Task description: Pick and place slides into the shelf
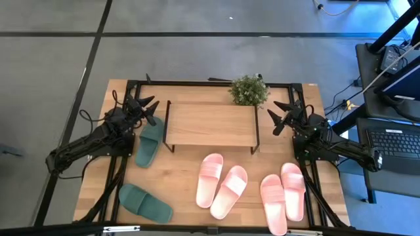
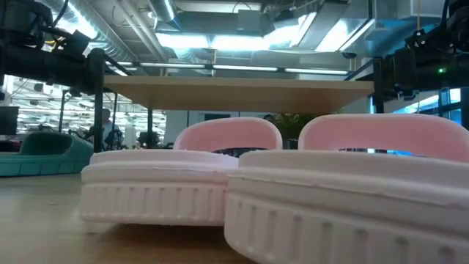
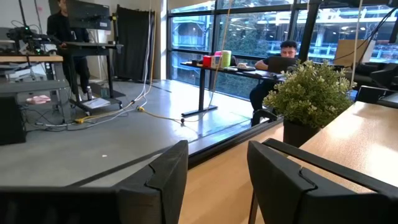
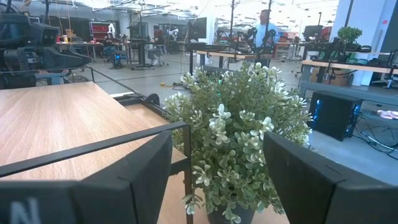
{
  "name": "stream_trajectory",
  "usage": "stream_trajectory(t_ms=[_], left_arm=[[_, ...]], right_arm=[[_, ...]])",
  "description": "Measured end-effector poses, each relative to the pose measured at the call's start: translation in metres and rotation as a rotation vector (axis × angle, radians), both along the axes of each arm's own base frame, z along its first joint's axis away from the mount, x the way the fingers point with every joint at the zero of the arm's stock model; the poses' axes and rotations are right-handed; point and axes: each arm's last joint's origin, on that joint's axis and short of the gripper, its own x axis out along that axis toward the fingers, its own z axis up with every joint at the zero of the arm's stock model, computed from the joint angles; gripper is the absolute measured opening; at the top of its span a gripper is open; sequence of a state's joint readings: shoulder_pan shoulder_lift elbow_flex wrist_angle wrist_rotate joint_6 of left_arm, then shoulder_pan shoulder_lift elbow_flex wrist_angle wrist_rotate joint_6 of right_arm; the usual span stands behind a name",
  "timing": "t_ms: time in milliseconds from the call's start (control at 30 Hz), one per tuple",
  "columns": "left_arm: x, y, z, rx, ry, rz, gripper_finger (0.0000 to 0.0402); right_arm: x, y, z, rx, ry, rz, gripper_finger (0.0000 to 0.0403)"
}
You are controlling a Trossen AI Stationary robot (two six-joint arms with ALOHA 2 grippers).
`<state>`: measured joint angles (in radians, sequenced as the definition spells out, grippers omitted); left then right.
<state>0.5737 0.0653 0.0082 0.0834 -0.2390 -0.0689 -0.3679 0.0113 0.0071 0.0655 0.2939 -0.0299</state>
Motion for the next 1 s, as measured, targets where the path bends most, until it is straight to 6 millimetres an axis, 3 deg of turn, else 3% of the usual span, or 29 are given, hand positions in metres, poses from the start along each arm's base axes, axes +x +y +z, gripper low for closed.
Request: stream_trajectory(t_ms=[700,1000], left_arm=[[0.0,0.0,0.0,0.0,0.0,0.0,0.0159],[0.0,0.0,0.0,0.0,0.0,0.0,0.0159]], right_arm=[[0.0,0.0,0.0001,0.004,-0.004,0.001,0.0253],[-0.0009,0.0004,0.0089,0.009,-0.12,0.006,0.0253]])
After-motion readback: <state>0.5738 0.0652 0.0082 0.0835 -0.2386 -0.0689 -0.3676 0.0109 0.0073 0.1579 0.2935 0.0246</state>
